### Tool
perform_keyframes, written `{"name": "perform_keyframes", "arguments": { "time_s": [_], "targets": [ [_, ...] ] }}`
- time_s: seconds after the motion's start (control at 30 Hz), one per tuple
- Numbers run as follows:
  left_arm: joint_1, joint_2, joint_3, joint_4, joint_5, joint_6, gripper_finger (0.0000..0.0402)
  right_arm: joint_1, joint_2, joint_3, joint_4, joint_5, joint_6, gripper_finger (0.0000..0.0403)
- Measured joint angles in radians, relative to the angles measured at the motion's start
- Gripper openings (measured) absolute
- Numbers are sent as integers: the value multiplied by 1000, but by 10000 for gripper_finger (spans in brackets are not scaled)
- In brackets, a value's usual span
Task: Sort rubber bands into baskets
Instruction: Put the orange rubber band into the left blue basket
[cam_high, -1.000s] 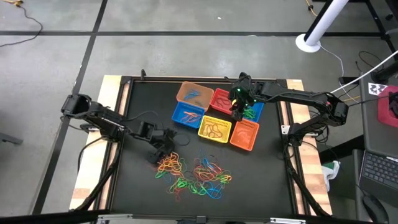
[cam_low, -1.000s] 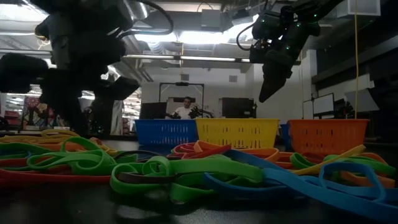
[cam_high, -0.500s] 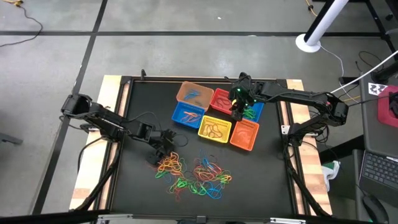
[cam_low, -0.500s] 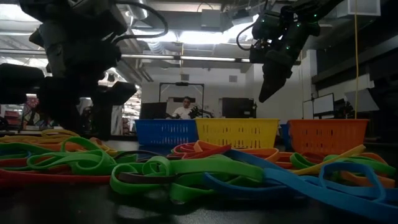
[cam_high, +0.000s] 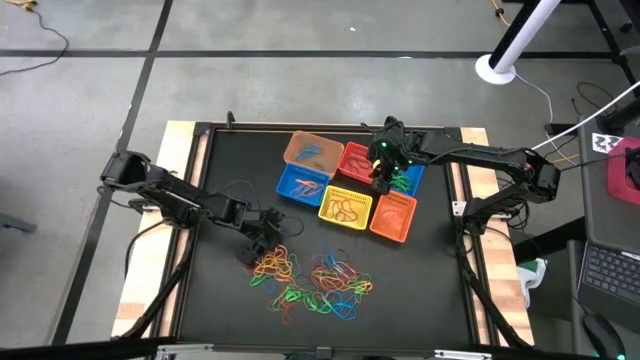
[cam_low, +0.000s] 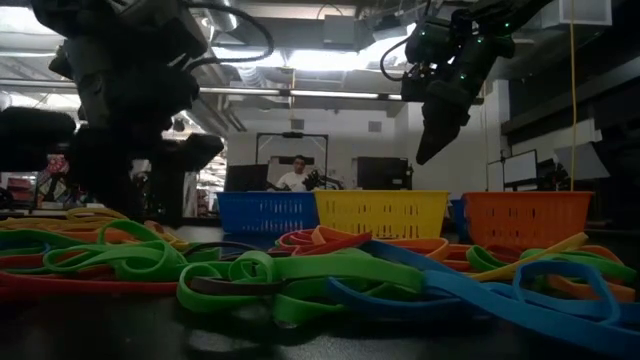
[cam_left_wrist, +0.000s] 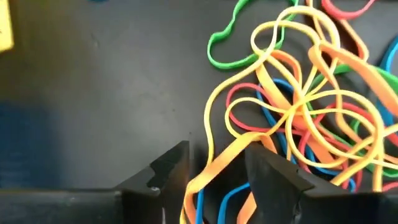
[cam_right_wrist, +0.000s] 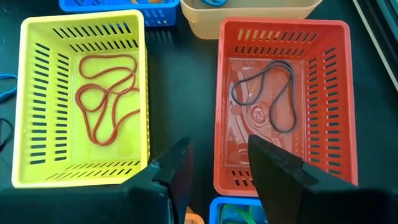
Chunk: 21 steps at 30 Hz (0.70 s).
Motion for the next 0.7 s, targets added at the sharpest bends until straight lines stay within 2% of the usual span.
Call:
{"name": "perform_keyframes", "arguments": {
  "time_s": [0.23,0.5,0.7],
  "targets": [
    [0,37,6,40,8,-10,85,0,0,0,-2,0,0,156],
    [2,35,64,43,7,-99,11,0,0,0,-1,0,0,156],
    [2,35,90,39,7,-111,12,0,0,0,-2,0,0,156]
  ]
}}
